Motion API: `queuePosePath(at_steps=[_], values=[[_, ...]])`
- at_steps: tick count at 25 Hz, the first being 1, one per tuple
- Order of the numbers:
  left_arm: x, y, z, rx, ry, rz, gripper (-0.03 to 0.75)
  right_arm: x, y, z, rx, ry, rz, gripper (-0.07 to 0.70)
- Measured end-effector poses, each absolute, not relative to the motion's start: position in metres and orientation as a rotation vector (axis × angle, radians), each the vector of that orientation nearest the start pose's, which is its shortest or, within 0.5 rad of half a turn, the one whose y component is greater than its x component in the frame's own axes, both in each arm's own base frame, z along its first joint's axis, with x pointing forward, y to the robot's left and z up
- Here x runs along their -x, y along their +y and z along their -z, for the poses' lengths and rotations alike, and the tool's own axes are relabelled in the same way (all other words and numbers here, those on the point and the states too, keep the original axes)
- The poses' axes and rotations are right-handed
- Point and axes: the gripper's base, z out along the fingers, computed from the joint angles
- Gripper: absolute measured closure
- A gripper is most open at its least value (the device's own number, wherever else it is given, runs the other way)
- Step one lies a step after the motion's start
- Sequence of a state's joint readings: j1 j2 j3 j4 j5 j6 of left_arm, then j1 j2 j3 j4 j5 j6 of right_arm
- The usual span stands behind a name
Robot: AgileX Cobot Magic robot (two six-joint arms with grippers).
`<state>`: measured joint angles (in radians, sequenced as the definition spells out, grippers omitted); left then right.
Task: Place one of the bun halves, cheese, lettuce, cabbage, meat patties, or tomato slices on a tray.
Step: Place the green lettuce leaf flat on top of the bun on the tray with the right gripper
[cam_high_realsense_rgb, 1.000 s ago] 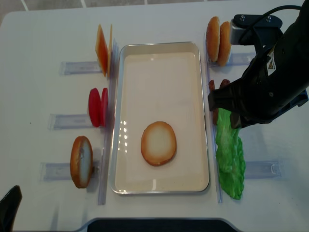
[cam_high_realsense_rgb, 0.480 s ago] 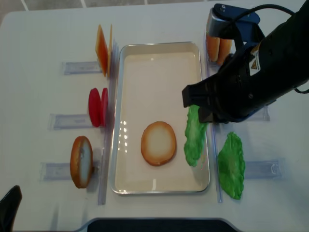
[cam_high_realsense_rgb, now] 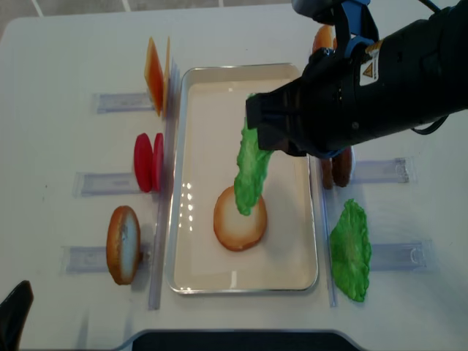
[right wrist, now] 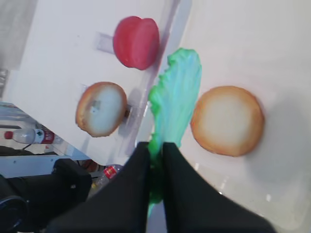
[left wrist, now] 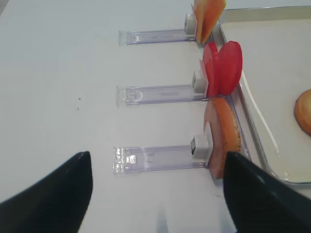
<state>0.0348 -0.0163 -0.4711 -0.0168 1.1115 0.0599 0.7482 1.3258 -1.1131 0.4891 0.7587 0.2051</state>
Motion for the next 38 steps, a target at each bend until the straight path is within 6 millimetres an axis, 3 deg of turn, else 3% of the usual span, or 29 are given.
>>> queuePosePath(at_steps=[9, 15, 22, 29, 38], values=[[0.006, -0.002, -0.265, -0.028, 2.108, -0.036, 0.072, -0.186, 0.232, -0.299, 0.47, 2.501, -1.197, 0.563], [0.006, -0.002, -0.265, -0.028, 2.108, -0.036, 0.073, -0.211, 0.249, -0.268, 0.443, 2.503, -1.316, 0.563], [0.006, -0.002, -0.265, -0.028, 2.108, -0.036, 0.073, -0.234, 0.247, -0.237, 0.406, 2.553, -1.343, 0.563], [0.006, -0.002, -0.265, -0.028, 2.108, -0.036, 0.073, -0.239, 0.249, -0.227, 0.425, 2.548, -1.354, 0.563], [0.006, -0.002, -0.265, -0.028, 2.108, -0.036, 0.073, -0.245, 0.253, -0.216, 0.427, 2.495, -1.506, 0.563]])
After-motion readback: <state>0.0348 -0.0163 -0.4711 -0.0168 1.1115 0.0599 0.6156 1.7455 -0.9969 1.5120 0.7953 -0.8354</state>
